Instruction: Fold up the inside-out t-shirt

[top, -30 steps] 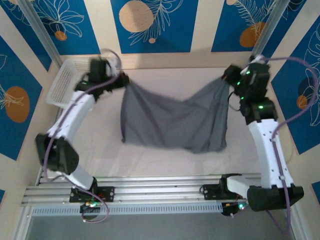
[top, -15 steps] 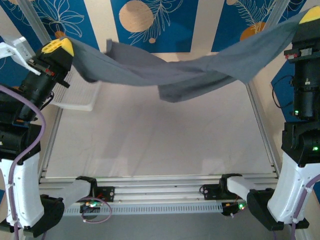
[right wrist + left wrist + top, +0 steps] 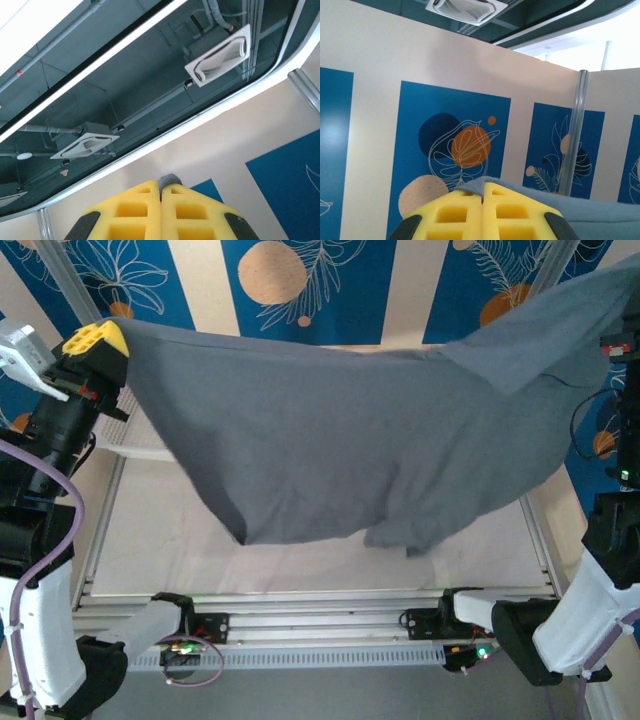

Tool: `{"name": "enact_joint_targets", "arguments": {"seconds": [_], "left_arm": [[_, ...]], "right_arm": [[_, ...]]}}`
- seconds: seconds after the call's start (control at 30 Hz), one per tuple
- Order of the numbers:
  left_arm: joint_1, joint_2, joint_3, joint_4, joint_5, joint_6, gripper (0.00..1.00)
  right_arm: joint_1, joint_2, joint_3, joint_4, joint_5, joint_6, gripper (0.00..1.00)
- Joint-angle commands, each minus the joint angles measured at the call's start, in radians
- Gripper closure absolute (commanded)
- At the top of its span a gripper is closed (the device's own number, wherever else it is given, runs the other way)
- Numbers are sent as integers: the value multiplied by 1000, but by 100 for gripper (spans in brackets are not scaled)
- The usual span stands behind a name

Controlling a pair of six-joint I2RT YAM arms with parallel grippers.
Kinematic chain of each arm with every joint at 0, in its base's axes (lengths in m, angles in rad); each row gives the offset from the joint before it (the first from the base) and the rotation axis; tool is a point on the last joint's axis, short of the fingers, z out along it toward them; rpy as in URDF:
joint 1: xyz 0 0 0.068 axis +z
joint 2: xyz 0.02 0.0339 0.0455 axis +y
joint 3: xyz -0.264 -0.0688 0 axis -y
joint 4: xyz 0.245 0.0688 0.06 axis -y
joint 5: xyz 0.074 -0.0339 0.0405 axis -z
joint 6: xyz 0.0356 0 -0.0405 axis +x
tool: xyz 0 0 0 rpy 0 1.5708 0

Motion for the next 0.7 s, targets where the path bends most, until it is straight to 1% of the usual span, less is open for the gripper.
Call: {"name": "enact_joint_targets", "arguments": {"seconds": [0.0, 0.13, 0.23, 0.33, 0.4, 0.43, 0.47, 0.5, 0.53, 0.57, 0.6, 0.67], "left_arm": [[4, 83, -19, -20, -60, 39, 100], [4, 193, -85, -23, -59, 69, 100], [4, 280, -154, 40, -23, 62, 100], [4, 388, -191, 98, -29, 46, 100], [3, 487, -185, 132, -55, 55, 100], [3, 537, -174, 150, -70, 62, 100], [4, 596, -148, 164, -92, 74, 100], [6, 662, -109, 176, -102, 84, 100], [9, 716, -71, 181, -101, 97, 90], [12, 769, -19, 183, -104, 108, 76], [19, 815, 32, 179, -92, 115, 63], [26, 867, 119, 155, -64, 130, 51]], "right_arm": [[-6, 100, 9, -43, 31, -65, 100], [-4, 225, -5, -91, 6, -64, 100], [-1, 339, -18, -119, -28, -39, 100], [10, 476, -15, -132, -29, -35, 100], [19, 590, 31, -139, -40, -48, 100], [24, 644, 72, -147, -43, -60, 100], [28, 716, 136, -158, -49, -79, 98], [33, 795, 222, -170, -73, -110, 84], [33, 860, 303, -180, -98, -141, 68], [28, 905, 345, -170, -109, -163, 54], [19, 915, 326, -146, -113, -163, 48], [-12, 918, 309, -145, -179, -175, 43]]}}
